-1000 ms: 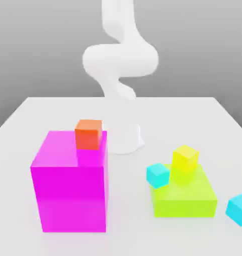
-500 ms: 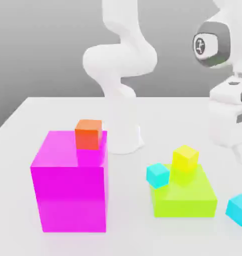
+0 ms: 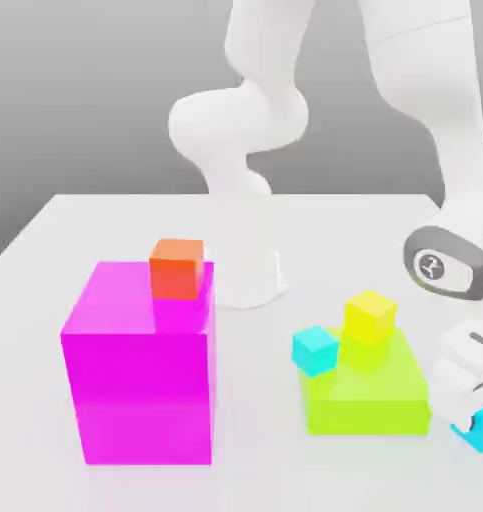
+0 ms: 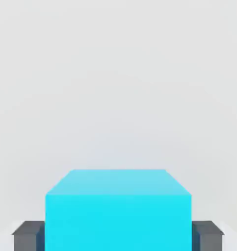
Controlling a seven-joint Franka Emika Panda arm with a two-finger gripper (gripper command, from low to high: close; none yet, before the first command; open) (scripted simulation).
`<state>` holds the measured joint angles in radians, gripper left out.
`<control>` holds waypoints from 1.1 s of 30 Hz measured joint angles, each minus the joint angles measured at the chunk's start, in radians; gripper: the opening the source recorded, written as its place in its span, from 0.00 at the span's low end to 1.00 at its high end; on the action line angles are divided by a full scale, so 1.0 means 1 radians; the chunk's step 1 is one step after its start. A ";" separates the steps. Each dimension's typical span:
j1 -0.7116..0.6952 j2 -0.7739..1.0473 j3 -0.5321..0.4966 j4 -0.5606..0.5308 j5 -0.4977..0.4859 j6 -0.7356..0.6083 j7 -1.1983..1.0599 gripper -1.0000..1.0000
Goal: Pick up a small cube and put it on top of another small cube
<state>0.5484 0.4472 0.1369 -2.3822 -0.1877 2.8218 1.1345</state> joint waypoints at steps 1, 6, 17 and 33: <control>0.000 0.000 0.000 0.000 0.000 0.000 0.000 0.00; -0.022 -0.087 0.029 -0.018 0.031 -0.069 -0.024 0.00; -0.176 -0.483 0.046 -0.237 0.288 -0.243 -0.400 0.00; -0.281 -0.844 -0.068 -0.557 0.239 -0.280 -0.648 0.00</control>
<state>0.2676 -0.3969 0.0692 -2.9396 0.0514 2.5422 0.4869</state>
